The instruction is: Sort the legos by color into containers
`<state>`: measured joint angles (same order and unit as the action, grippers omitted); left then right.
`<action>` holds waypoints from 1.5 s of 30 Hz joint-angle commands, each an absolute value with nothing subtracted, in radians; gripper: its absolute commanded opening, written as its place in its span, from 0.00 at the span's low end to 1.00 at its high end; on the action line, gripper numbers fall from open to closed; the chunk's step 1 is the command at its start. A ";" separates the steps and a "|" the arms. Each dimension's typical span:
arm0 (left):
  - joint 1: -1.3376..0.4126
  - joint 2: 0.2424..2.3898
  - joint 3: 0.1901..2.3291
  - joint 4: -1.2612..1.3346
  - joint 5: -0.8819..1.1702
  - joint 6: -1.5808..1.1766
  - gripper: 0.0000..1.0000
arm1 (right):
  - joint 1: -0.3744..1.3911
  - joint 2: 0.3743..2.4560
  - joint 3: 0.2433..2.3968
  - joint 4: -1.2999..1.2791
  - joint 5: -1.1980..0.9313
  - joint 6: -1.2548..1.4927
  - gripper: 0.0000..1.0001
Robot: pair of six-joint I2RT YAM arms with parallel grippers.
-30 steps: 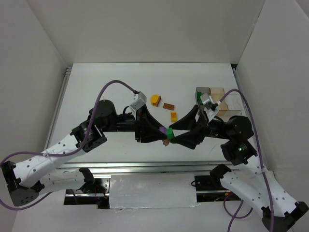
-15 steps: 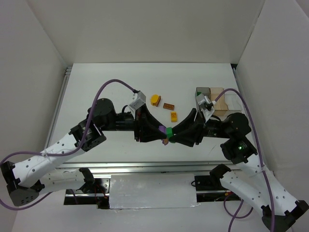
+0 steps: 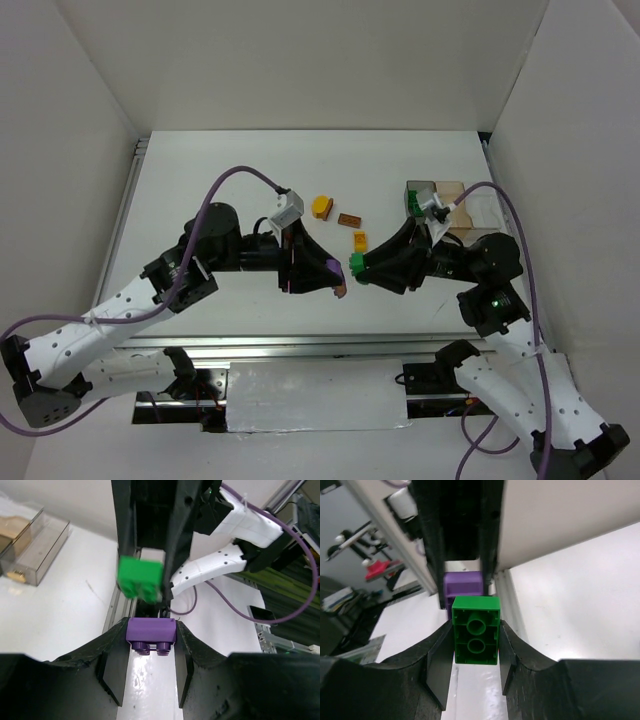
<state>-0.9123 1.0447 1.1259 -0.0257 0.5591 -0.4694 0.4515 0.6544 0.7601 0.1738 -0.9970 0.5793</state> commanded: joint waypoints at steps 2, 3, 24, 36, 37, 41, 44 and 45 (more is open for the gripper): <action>-0.876 1.000 1.164 -0.110 0.577 -0.422 0.00 | 0.309 0.684 0.698 0.487 -1.095 0.771 0.00; -0.870 0.997 1.155 -0.115 0.574 -0.425 0.00 | 0.295 0.689 0.699 0.518 -1.113 0.775 0.00; -0.790 0.737 1.100 -0.614 -0.032 -0.371 0.00 | 0.051 1.638 1.307 -0.417 0.516 0.551 0.00; -0.778 0.692 0.957 -0.574 -0.009 -0.379 0.00 | 0.034 1.813 1.381 -0.440 0.400 0.474 0.09; -0.778 0.695 0.957 -0.577 -0.014 -0.379 0.00 | 0.035 1.812 1.381 -0.437 0.387 0.472 0.10; -0.778 0.696 0.959 -0.580 -0.009 -0.374 0.00 | 0.035 1.830 1.405 -0.451 0.367 0.465 0.24; -0.778 0.689 0.954 -0.580 -0.012 -0.374 0.00 | 0.035 1.836 1.419 -0.453 0.328 0.457 0.31; -0.778 0.687 0.954 -0.578 -0.014 -0.374 0.00 | 0.035 1.835 1.417 -0.449 0.312 0.457 0.31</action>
